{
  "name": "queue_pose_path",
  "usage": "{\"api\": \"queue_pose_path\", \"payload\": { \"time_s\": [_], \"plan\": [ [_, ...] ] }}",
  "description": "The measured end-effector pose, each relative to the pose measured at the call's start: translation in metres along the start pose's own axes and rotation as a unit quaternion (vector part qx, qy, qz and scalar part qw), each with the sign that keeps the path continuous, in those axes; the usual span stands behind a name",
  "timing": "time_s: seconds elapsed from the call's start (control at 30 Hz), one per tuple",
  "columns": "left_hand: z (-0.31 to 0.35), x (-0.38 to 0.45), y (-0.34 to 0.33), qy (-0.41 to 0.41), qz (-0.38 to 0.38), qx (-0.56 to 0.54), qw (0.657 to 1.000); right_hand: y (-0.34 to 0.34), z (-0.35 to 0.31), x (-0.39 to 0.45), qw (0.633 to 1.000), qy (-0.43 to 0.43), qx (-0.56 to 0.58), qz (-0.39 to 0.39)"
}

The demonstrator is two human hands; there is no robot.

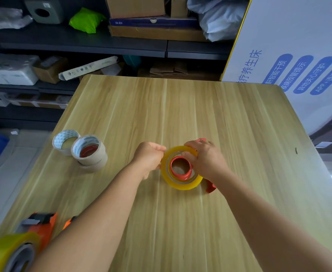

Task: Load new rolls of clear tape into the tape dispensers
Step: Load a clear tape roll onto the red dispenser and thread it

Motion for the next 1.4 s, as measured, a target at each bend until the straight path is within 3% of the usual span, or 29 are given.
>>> {"api": "queue_pose_path", "payload": {
  "time_s": [0.1, 0.27, 0.57, 0.67, 0.73, 0.87, 0.97, 1.0, 1.2, 1.4],
  "plan": [
    [-0.008, 0.011, -0.004, -0.004, -0.018, 0.022, 1.0, -0.01, 0.0, 0.01, 0.997, 0.016, -0.07, -0.035],
    [-0.016, 0.034, -0.005, -0.033, 0.017, 0.09, 0.995, -0.023, -0.001, 0.025, 0.985, 0.035, -0.161, -0.055],
    [-0.022, 0.059, -0.016, -0.06, 0.038, 0.188, 0.98, -0.055, 0.019, 0.034, 0.982, 0.012, -0.163, -0.094],
    [-0.025, 0.062, -0.019, -0.071, 0.046, 0.213, 0.973, -0.066, 0.028, 0.029, 0.969, 0.029, -0.212, -0.125],
    [-0.028, 0.065, -0.021, -0.073, 0.046, 0.218, 0.972, -0.068, 0.024, 0.028, 0.97, 0.039, -0.213, -0.111],
    [-0.033, 0.07, -0.026, -0.079, 0.02, 0.194, 0.978, -0.058, -0.015, 0.018, 0.979, 0.074, -0.19, 0.003],
    [-0.039, 0.069, -0.027, -0.078, 0.005, 0.169, 0.982, -0.09, -0.027, 0.001, 0.972, 0.061, -0.205, -0.092],
    [-0.041, 0.067, -0.028, -0.078, 0.0, 0.164, 0.983, -0.101, -0.021, -0.004, 0.971, 0.037, -0.202, -0.127],
    [-0.038, 0.053, -0.013, -0.121, 0.04, 0.175, 0.976, -0.097, -0.013, -0.016, 0.989, 0.026, -0.105, -0.103],
    [0.0, 0.025, -0.023, -0.189, -0.053, 0.157, 0.968, -0.053, -0.001, -0.028, 0.988, 0.044, 0.098, -0.108]
  ]
}}
Point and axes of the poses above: each hand's wrist, its own x-axis towards the middle knuckle, its own y-axis out of the back of the hand, z = x × y, the point moved 10 cm from there along x, towards the middle knuckle, and after that the axes turned 6 degrees about y, right-handed, at the moved point
